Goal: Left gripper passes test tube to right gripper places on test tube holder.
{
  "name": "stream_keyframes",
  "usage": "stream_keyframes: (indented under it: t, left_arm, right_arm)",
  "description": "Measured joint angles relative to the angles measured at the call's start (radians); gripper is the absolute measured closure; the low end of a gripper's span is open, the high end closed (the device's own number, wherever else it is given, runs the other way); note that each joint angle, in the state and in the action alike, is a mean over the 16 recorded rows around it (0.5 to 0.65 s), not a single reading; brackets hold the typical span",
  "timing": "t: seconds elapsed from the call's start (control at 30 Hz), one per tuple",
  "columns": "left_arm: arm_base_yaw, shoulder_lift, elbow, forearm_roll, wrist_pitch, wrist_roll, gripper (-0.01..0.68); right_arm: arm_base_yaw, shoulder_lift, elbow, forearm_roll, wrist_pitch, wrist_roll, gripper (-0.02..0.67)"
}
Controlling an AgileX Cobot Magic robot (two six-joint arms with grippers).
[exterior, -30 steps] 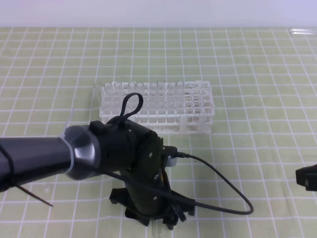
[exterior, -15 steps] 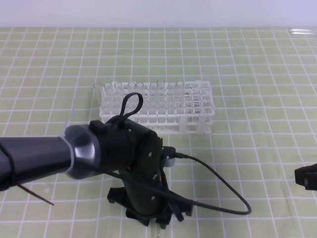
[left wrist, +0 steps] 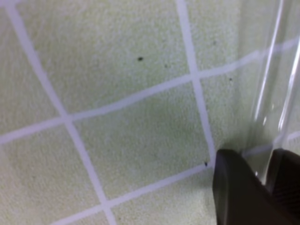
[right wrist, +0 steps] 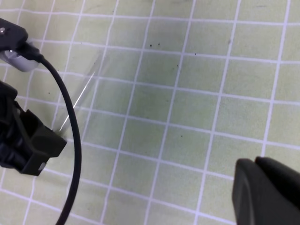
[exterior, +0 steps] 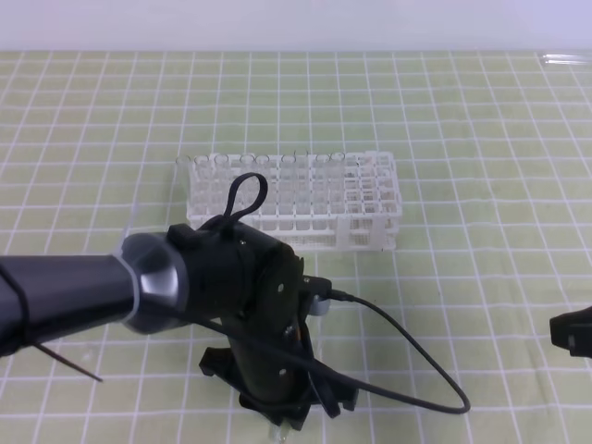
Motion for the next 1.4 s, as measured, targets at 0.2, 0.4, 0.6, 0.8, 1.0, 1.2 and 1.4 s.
stream_keyframes:
  t: [0.2,0.4,0.6,0.8,1.0,1.2,1.4]
  left_arm:
    - [0.000,0.000,-0.001,0.000,0.000,0.040,0.607]
    - [0.001,-0.003,-0.003,0.004,-0.011,0.072,0.611]
    - [0.001,-0.045,-0.002,-0.003,-0.047,0.113,0.607]
    - [0.000,-0.152,-0.001,-0.004,-0.142,0.164,0.607]
    - [0.000,-0.312,0.009,0.030,-0.262,0.207,0.595]
    - [0.000,-0.489,0.071,0.094,-0.402,0.230,0.626]
    - [0.002,-0.651,0.204,0.152,-0.541,0.228,0.620]
  right_arm:
    - [0.000,0.000,0.000,0.000,0.002,-0.001,0.665]
    - [0.000,0.000,0.000,0.000,0.003,-0.003,0.665]
    - [0.000,0.000,0.000,0.000,0.007,-0.004,0.665]
    - [0.000,0.000,-0.001,0.001,0.022,-0.004,0.665]
    - [0.002,0.000,-0.025,0.005,0.051,-0.003,0.665]
    - [0.027,0.008,-0.088,0.015,0.073,-0.001,0.665]
    - [0.107,0.044,-0.183,0.020,0.056,0.008,0.665]
